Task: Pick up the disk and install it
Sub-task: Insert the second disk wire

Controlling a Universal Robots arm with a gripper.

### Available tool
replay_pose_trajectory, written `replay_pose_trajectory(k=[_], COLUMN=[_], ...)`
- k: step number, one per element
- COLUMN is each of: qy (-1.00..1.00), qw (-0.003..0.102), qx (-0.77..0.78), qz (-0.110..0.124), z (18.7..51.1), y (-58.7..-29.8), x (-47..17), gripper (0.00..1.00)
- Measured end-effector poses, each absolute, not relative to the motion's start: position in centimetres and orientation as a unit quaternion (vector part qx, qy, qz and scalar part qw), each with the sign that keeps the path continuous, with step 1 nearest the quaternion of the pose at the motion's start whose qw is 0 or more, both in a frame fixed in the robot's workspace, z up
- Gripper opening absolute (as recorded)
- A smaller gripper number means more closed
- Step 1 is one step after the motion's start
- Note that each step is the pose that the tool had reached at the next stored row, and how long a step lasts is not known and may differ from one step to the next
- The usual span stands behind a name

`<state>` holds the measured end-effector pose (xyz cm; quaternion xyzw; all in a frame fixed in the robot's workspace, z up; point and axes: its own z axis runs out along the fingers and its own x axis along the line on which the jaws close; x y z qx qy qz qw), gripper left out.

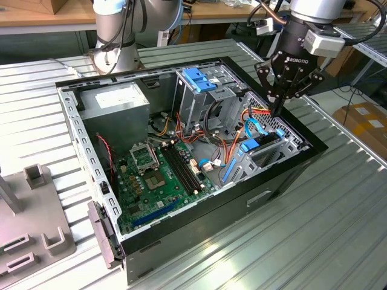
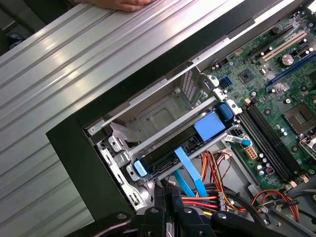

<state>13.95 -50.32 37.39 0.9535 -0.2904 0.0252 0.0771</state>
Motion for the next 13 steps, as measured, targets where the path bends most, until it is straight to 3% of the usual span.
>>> replay_pose_trajectory(k=[13], qy=[-0.296], qw=[0.077], qx=[0.952], qz=[0.025], z=[37.38], y=[-50.32], x=[13.36], gripper=[0.16])
